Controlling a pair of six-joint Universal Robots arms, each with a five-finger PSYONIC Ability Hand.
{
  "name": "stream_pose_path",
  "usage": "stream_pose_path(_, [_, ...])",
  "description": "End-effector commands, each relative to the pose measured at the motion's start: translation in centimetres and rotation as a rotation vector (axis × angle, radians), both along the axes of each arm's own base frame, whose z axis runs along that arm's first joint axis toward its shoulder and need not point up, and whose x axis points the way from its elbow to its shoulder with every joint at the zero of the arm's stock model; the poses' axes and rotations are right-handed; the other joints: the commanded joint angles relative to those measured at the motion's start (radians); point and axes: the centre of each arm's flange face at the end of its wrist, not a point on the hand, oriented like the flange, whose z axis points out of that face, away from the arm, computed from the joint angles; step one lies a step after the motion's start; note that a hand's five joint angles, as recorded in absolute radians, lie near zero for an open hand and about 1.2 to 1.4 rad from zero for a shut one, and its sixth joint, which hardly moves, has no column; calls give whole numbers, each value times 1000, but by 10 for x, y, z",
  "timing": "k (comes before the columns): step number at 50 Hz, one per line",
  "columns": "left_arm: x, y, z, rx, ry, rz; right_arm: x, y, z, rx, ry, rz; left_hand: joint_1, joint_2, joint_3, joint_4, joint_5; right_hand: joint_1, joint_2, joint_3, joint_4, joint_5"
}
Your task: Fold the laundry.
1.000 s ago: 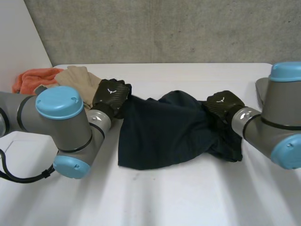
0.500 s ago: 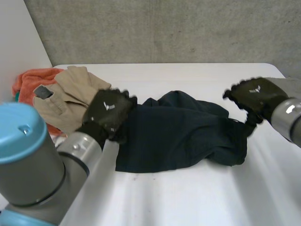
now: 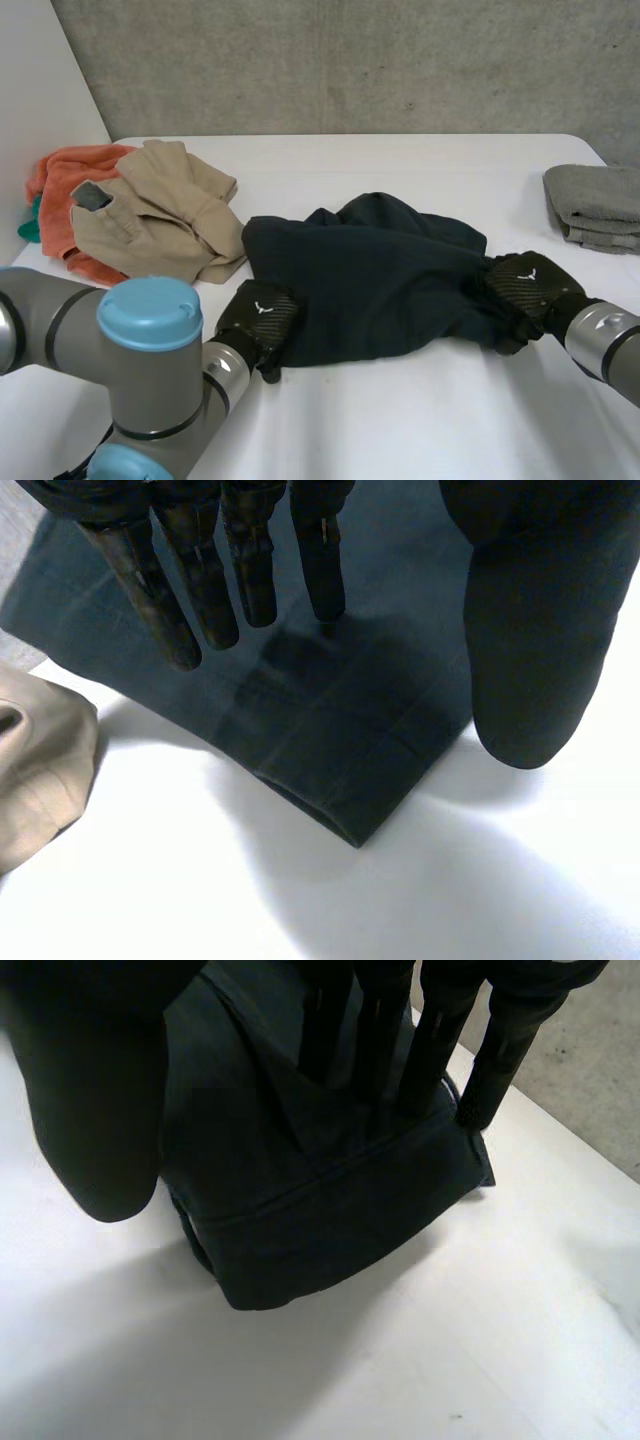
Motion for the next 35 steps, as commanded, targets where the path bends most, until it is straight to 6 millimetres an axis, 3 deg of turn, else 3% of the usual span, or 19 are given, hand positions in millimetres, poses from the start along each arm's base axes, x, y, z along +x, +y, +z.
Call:
stream_pose_path(1, [-9, -13, -5, -15, 0, -2, 7, -20, -13, -50, -10, 1, -3, 7, 4, 19, 23, 822, 838, 828, 825, 826])
stream_pose_path(8, [-18, -26, -11, -42, -13, -8, 7, -32, -12, -74, -27, -43, 99, 110, 106, 121, 125, 880, 895, 885, 883, 883])
stream_pose_path(20, [-27, -37, -15, -78, -36, -23, 9, -38, -5, -97, -36, -51, 970, 981, 977, 993, 997, 880, 895, 885, 883, 883])
stream_pose_path(24, [-29, -40, -6, -109, -16, -17, 9, -40, -3, -109, -34, -55, 971, 982, 978, 993, 997, 880, 895, 885, 883, 883])
stream_pose_path(28, [-27, -45, 23, -186, 25, 34, 9, -44, 6, -129, -33, -56, 971, 982, 978, 993, 997, 880, 895, 885, 883, 883])
stream_pose_path(30, [-24, -45, 48, -238, 58, 70, 9, -44, 13, -140, -34, -54, 971, 982, 978, 993, 997, 880, 895, 885, 883, 883])
stream_pose_path(32, [-21, -45, 70, -283, 89, 96, 10, -41, 38, -179, -29, -46, 971, 982, 978, 993, 997, 880, 895, 885, 883, 883])
stream_pose_path(34, [-16, -40, 110, -362, 153, 116, 10, -36, 61, -206, -23, -39, 971, 982, 978, 993, 997, 880, 895, 885, 883, 883])
stream_pose_path(35, [-13, -38, 127, -396, 181, 122, 6, -31, 86, -238, -8, -39, 971, 982, 978, 993, 997, 880, 895, 885, 883, 883])
